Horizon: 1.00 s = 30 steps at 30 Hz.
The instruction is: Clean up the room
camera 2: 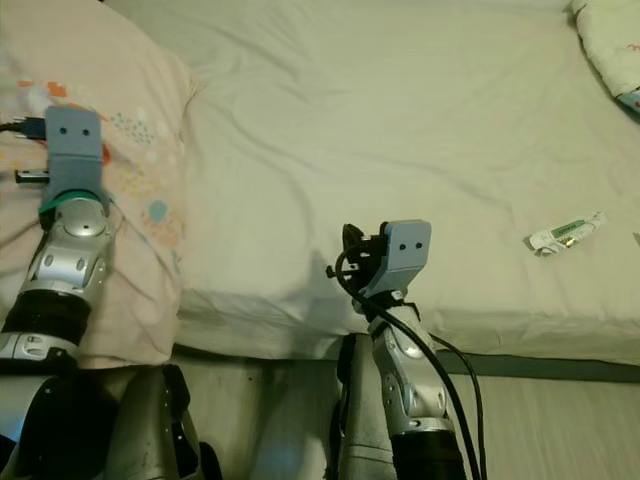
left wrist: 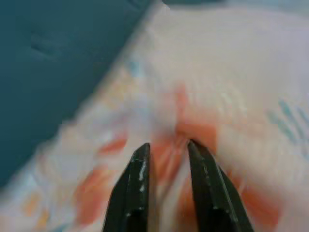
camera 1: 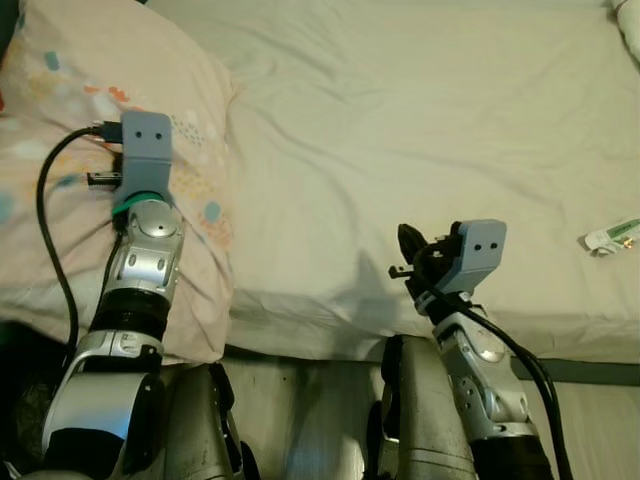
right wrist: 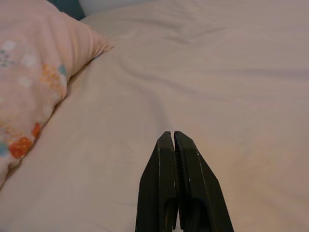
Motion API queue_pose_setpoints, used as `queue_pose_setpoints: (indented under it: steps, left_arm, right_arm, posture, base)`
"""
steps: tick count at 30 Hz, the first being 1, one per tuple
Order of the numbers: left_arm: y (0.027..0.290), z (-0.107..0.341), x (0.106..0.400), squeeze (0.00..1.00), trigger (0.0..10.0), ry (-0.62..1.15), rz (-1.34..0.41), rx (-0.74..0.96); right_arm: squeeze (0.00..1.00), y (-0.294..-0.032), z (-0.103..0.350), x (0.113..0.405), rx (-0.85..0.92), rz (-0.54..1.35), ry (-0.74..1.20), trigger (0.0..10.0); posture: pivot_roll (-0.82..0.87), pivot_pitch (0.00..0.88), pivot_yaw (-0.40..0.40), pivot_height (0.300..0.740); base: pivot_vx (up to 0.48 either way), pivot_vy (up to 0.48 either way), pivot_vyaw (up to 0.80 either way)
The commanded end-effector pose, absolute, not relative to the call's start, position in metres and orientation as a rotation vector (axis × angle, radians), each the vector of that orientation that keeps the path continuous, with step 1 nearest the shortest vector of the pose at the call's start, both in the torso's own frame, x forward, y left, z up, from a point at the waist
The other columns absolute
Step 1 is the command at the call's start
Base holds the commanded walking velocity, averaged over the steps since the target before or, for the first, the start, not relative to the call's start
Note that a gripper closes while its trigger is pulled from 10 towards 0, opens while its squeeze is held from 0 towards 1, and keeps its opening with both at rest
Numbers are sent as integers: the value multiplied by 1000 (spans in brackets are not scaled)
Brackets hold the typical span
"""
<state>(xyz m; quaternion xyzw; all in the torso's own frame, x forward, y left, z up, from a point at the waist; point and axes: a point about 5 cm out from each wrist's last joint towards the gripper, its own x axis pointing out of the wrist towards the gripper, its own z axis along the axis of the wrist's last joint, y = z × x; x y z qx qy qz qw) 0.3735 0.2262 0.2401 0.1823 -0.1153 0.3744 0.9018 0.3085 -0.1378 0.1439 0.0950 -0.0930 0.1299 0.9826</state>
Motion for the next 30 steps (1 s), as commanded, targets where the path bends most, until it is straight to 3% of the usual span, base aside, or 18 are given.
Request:
queue_pose_setpoints:
  steps: [1,2,3,4,8,13,14,15,16,17,18,19,20,21,24,30]
  left_arm:
    - [235,246,365,1000,10000,-280,859,394]
    - [235,246,365,1000,10000,-280,859,394]
    - [239,252,360,902,10000,-314,887,401]
    - [242,261,355,0,10000,-350,905,413]
    - [247,288,339,0,10000,-458,929,429]
    - [234,314,323,0,10000,-612,815,435]
    - [221,316,323,0,10000,-649,705,430]
    - [221,316,323,0,10000,-649,705,430]
    - [204,316,325,0,10000,-664,560,411]
    - [184,308,327,0,10000,-617,384,294]
    - [184,308,327,0,10000,-617,384,294]
    - [163,296,326,0,10000,-543,205,169]
    - [163,296,326,0,10000,-543,205,169]
    - [147,283,323,0,10000,-466,65,46]
    - [135,270,314,0,10000,-388,-51,-65]
    - [134,268,307,0,10000,-376,-89,-98]
  right_arm:
    - [0,-138,139,306,203,253,-172,10000]
    - [0,-138,139,306,203,253,-172,10000]
    - [0,-138,139,306,203,253,-172,10000]
    - [0,-138,139,306,204,255,-172,10000]
    - [0,-138,139,306,203,259,-170,10000]
    - [0,-138,139,307,203,264,-170,10000]
    - [0,-137,139,307,203,268,-169,10000]
    - [0,-137,139,307,203,268,-169,10000]
    - [0,-136,139,308,203,272,-169,10000]
    - [0,-134,139,308,197,281,-172,10000]
    - [0,-134,139,308,197,281,-172,10000]
    - [0,-131,140,307,176,288,-181,10000]
    - [0,-131,140,307,176,288,-181,10000]
    - [0,-129,146,305,162,284,-209,10000]
    - [0,-130,162,303,146,257,-280,10000]
    - [0,-144,182,306,61,146,-378,10000]
  posture:
    - [-88,197,83,511]
    - [-88,197,83,511]
    - [-85,196,80,511]
    - [-83,196,79,511]
    - [-79,197,76,511]
    - [-63,197,70,511]
    - [-56,194,68,511]
    - [-56,194,68,511]
    - [-56,194,68,511]
    - [-50,188,70,511]
    - [-50,188,70,511]
    - [-50,188,70,511]
    - [-50,188,70,511]
    - [-52,180,76,511]
    - [-65,169,78,511]
    - [-69,155,74,526]
  base:
    - [0,0,0]
    - [0,0,0]
    - [0,0,0]
    - [0,0,0]
    - [0,0,0]
    - [0,0,0]
    - [0,0,0]
    - [0,0,0]
    - [0,0,0]
    - [0,0,0]
    - [0,0,0]
    - [0,0,0]
    - [0,0,0]
    - [0,0,0]
    - [0,0,0]
    - [0,0,0]
